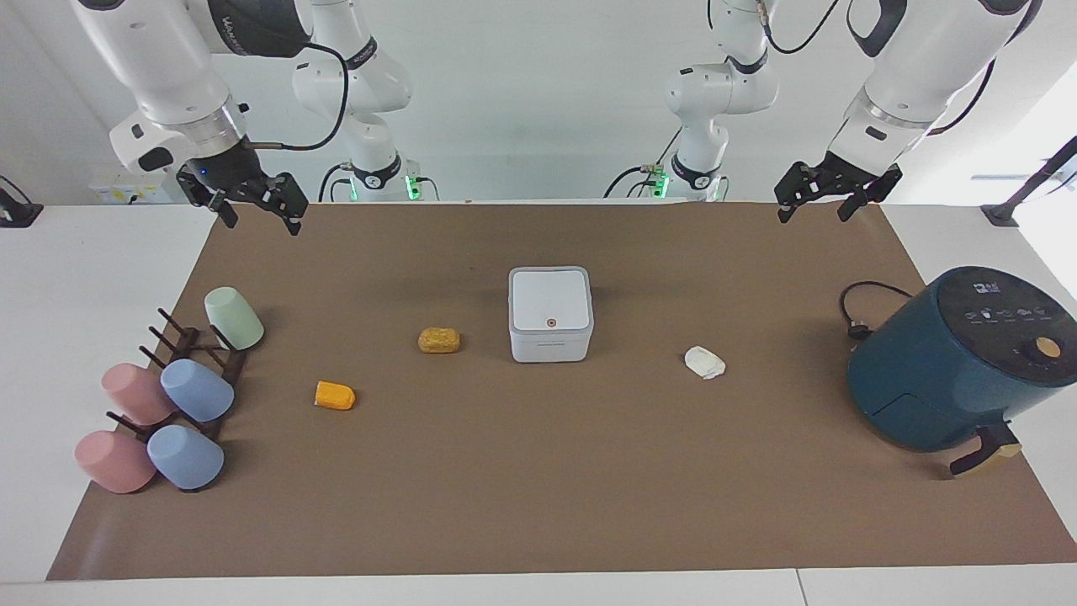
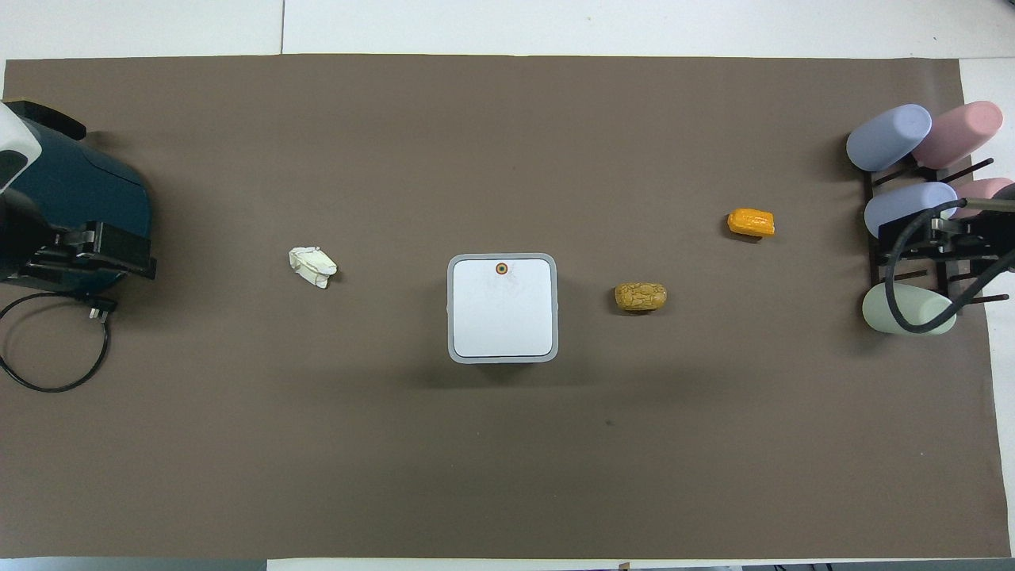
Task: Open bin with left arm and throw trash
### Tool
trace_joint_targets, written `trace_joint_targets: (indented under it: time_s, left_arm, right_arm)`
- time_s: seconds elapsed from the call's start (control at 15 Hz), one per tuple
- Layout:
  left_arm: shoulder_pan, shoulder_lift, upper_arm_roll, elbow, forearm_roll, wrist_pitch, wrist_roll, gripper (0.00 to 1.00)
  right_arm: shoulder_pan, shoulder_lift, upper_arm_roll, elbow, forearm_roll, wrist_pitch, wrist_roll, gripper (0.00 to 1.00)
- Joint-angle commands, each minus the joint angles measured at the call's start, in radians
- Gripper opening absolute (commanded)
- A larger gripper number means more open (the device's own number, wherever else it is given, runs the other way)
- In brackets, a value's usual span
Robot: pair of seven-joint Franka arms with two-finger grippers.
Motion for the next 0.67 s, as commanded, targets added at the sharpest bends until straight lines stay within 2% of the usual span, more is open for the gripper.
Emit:
trace_joint_targets:
  time_s: [0.0, 0.6]
  left_arm:
    - [0.000, -0.020, 0.001, -0.019, -0.012, 0.001, 0.000, 1.00]
    - [0.001, -0.020, 0.001, -0.027, -0.012, 0.018, 0.004, 1.00]
  right_arm:
    - [-0.013, -0.003, 0.008, -0.013, -0.002, 0.080, -0.011, 1.00]
    - [-0.004, -0.012, 0.008, -0.041, -0.002, 0.079, -0.013, 1.00]
